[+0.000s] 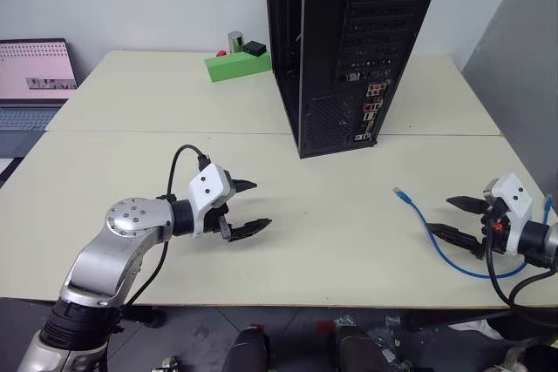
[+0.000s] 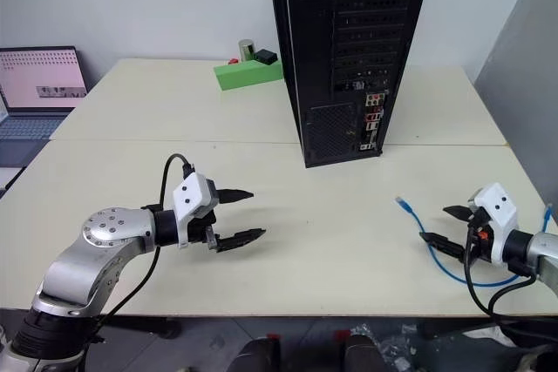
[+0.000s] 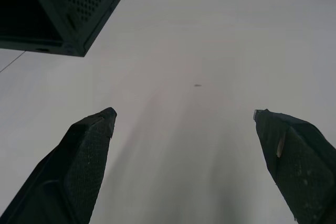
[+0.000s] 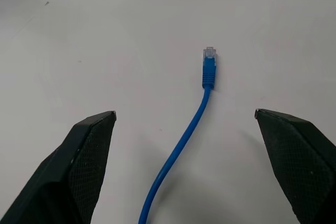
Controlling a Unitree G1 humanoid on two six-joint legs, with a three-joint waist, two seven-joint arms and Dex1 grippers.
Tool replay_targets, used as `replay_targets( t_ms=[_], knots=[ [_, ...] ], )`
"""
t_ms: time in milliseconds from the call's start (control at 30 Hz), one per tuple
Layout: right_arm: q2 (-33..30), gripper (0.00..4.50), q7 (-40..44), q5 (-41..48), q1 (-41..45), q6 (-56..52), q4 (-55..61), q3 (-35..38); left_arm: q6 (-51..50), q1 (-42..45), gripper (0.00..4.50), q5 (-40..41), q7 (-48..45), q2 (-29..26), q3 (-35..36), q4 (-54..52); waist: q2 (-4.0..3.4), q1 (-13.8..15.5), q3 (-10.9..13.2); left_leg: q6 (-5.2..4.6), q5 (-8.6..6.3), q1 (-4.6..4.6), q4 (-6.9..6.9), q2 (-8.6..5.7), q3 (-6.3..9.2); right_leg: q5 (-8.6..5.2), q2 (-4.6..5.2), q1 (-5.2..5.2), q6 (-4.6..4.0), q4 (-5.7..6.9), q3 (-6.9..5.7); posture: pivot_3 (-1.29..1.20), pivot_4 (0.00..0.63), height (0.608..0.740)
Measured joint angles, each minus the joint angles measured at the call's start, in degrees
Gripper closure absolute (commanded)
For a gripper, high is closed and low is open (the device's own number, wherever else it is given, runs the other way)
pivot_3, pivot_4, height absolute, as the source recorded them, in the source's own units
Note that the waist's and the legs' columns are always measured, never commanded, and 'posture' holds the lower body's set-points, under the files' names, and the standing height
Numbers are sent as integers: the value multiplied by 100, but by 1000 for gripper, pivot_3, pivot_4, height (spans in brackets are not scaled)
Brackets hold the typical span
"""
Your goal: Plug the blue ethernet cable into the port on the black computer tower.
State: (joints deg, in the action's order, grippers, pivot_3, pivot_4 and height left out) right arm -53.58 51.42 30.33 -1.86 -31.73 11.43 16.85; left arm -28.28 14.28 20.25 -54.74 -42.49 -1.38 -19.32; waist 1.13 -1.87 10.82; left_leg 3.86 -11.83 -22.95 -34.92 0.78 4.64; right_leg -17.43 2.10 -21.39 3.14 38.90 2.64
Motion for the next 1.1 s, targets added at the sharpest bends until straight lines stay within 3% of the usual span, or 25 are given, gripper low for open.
replay_targets(
  t_ms=[500,667,833,1100],
  knots=[
    [114,0,4,-95,-219,97,74,237,-129,122,17,193,-219,-87,-106,-80,0,2,0,0,0,0,0,0,0,0,0,1,0,0,0,0,150,740],
    [566,0,-339,-160,-212,190,380,248,-102,324,17,135,-231,186,-502,56,0,5,0,0,0,-1,-2,-1,1,0,0,2,0,1,-1,0,150,740],
    [978,0,-760,-489,-60,238,458,-296,37,791,17,-80,-237,595,-995,416,1,-1,-1,0,0,-1,-5,-2,0,1,-1,0,0,3,1,0,150,740],
    [1675,0,-1464,-1242,884,518,-867,-869,542,1409,17,-429,-534,1176,-1695,1017,0,-3,-2,1,1,0,-7,-3,1,1,-2,-1,-1,7,1,0,150,740]
  ],
)
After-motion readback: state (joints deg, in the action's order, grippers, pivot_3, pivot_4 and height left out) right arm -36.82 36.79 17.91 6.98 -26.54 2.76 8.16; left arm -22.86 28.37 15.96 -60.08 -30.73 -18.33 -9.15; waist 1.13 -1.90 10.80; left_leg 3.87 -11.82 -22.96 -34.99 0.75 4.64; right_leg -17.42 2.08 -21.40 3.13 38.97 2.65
